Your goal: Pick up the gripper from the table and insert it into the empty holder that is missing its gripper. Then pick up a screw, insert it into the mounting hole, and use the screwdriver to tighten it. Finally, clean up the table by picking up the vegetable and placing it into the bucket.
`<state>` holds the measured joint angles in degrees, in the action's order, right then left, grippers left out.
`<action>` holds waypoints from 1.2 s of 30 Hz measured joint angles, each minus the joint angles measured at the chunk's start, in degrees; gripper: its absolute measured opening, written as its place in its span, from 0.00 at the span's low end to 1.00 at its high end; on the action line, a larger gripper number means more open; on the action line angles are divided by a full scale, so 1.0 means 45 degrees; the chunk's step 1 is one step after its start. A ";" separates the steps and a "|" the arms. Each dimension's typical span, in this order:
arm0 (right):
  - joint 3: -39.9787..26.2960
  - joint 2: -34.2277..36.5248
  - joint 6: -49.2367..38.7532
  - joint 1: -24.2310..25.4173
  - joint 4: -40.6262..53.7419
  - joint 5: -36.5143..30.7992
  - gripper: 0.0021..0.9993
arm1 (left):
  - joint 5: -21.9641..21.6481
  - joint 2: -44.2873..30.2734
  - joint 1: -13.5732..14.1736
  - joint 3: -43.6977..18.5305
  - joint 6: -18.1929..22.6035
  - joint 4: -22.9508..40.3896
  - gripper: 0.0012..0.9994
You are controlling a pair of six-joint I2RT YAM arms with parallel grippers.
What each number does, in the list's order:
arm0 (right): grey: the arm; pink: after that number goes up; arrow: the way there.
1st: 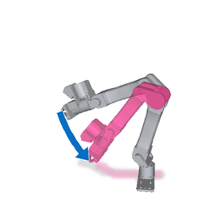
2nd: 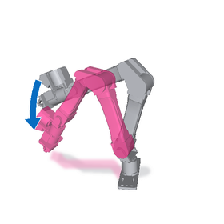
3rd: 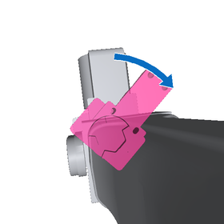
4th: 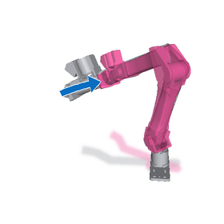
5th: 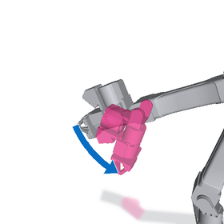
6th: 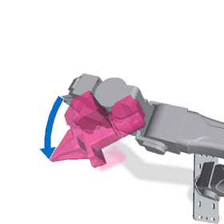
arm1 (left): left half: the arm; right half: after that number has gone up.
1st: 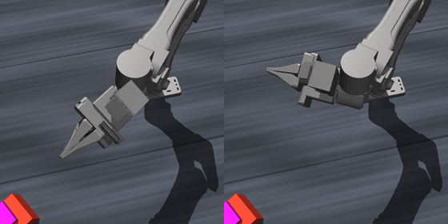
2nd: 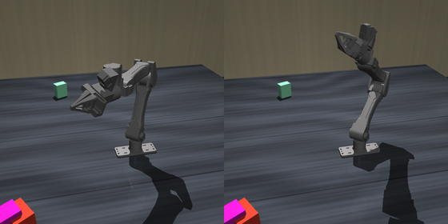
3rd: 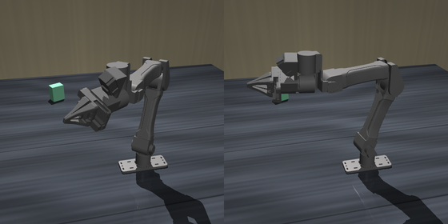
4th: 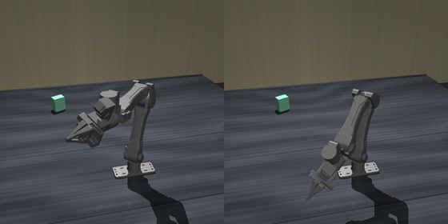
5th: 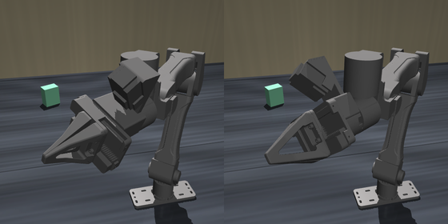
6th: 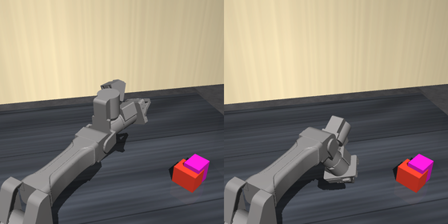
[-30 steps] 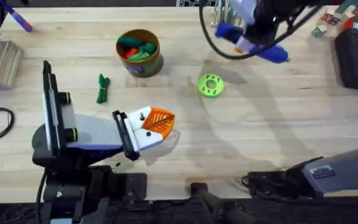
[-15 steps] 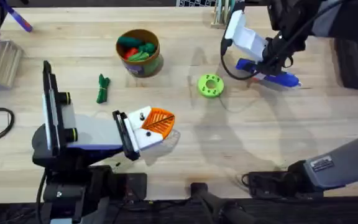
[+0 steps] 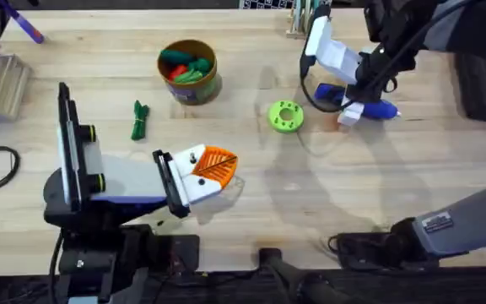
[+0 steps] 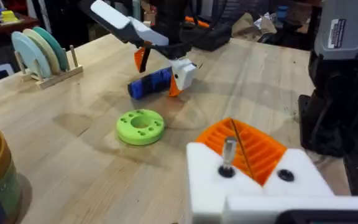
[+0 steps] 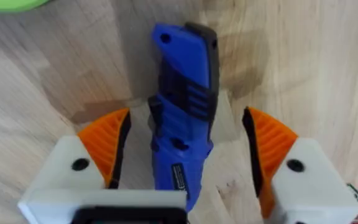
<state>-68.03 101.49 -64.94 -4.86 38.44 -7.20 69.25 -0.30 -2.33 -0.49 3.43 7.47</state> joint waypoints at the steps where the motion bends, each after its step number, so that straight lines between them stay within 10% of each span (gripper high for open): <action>1: 0.0000 -0.0005 -0.0001 0.0000 0.0000 0.0003 0.99 | 0.0000 0.0000 0.0000 0.0000 0.0003 0.0003 0.00; 10: -0.0035 -0.0570 0.1373 0.0000 0.0031 0.1473 0.99 | -0.0002 0.0000 0.0000 0.0000 0.0053 0.0001 0.05; 16: -0.0532 -0.1830 0.3314 0.0000 0.0031 0.2954 0.99 | 0.0003 0.0000 0.0000 0.0000 0.0006 0.0003 0.95; 28: -0.0855 -0.2895 0.7958 0.0000 -0.2292 0.8264 0.99 | -0.0063 0.0000 0.0000 0.0005 -0.0049 -0.0088 0.99; 36: -0.0860 -0.2897 1.1192 0.0000 -0.2594 0.9390 0.99 | -0.0823 -0.0005 -0.0055 -0.0014 -0.1862 -0.0657 0.99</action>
<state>-71.90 88.46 -14.58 -4.86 26.76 35.06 65.55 -0.32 -2.58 -0.55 -4.95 4.51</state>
